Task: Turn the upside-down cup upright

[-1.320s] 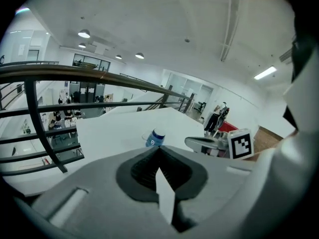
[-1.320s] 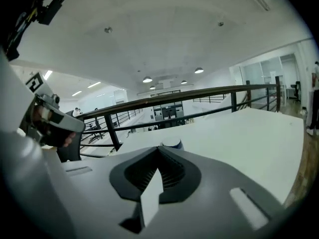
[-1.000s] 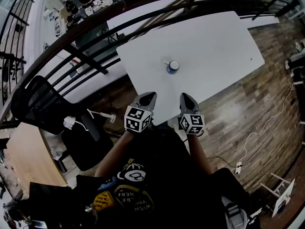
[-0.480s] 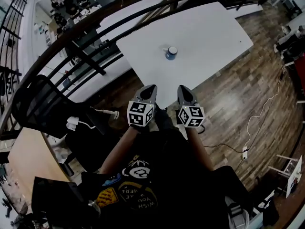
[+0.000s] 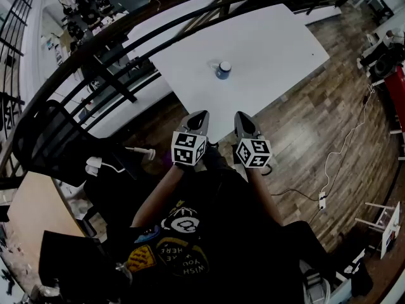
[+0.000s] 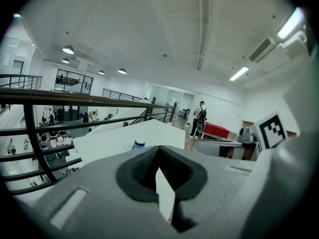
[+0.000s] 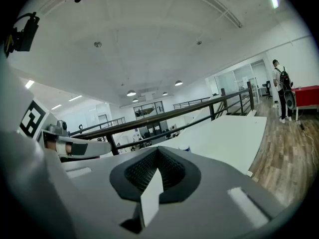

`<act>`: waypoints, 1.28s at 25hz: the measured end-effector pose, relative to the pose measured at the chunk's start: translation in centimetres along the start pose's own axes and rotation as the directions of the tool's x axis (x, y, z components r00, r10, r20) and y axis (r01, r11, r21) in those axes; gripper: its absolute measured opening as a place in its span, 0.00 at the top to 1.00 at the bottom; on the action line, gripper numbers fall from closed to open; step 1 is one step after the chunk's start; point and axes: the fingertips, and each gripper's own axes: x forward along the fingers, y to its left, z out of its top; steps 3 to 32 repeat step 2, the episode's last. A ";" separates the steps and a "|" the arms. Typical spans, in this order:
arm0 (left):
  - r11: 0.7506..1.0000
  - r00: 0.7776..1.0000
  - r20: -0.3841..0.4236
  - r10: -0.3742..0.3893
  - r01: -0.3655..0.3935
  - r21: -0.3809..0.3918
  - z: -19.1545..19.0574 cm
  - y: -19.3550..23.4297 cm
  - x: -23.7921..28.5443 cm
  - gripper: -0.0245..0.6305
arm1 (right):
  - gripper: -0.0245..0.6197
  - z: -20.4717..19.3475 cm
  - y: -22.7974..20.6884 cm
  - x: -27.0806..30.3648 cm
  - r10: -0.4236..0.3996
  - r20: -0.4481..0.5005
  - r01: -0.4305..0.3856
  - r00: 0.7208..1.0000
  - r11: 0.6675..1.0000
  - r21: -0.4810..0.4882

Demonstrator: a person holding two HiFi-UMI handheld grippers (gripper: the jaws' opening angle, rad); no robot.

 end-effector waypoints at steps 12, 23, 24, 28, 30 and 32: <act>1.000 1.000 -0.004 -0.001 0.001 0.010 0.0 0.1 0.2 0.96 | 0.96 0.1 -0.3 0.1 -0.005 -0.001 0.005 1.000 1.000 -0.008; 1.000 1.000 -0.004 -0.001 0.001 0.010 0.0 0.1 0.2 0.96 | 0.96 0.1 -0.3 0.1 -0.005 -0.001 0.005 1.000 1.000 -0.008; 1.000 1.000 -0.004 -0.001 0.001 0.010 0.0 0.1 0.2 0.96 | 0.96 0.1 -0.3 0.1 -0.005 -0.001 0.005 1.000 1.000 -0.008; 1.000 1.000 -0.004 -0.001 0.001 0.010 0.0 0.1 0.2 0.96 | 0.96 0.1 -0.3 0.1 -0.005 -0.001 0.005 1.000 1.000 -0.008; 1.000 1.000 -0.004 -0.001 0.001 0.010 0.0 0.1 0.2 0.96 | 0.96 0.1 -0.3 0.1 -0.005 -0.001 0.005 1.000 1.000 -0.008; 1.000 1.000 -0.004 -0.001 0.001 0.010 0.0 0.1 0.2 0.96 | 0.96 0.1 -0.3 0.1 -0.005 -0.001 0.005 1.000 1.000 -0.008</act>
